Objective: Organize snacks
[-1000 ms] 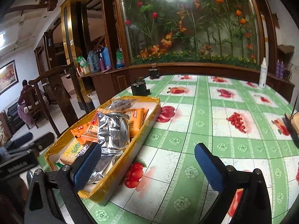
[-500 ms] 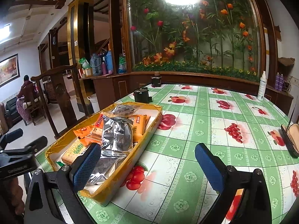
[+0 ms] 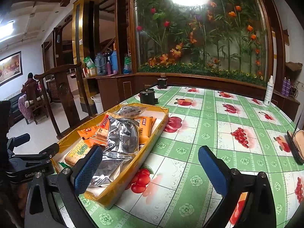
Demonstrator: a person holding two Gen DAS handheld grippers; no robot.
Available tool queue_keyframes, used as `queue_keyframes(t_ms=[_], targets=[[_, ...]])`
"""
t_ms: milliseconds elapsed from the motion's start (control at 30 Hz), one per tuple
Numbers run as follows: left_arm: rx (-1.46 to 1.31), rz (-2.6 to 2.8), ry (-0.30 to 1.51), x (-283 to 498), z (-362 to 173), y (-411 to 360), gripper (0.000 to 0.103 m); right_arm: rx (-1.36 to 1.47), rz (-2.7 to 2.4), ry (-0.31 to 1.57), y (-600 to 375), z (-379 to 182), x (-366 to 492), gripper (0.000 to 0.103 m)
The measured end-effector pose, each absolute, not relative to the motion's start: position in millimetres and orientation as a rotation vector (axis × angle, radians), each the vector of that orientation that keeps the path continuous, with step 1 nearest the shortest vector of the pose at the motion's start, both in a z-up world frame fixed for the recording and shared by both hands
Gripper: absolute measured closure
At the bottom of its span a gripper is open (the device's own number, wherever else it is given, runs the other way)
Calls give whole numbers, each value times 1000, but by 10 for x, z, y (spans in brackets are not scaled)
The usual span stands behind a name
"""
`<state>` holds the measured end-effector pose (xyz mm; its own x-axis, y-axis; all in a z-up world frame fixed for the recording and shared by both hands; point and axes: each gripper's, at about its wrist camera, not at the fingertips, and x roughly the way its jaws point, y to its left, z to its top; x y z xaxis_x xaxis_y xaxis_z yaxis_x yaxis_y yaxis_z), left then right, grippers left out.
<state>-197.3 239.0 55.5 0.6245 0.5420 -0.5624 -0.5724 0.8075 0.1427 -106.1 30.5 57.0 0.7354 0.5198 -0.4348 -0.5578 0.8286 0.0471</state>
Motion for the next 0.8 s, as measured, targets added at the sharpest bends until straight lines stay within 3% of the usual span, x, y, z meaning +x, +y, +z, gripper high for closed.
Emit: queue_keyframes(t_ms=[800], targets=[[-62, 629, 662, -1940, 450, 2399, 0, -83, 588, 460, 284, 561, -1053, 1]])
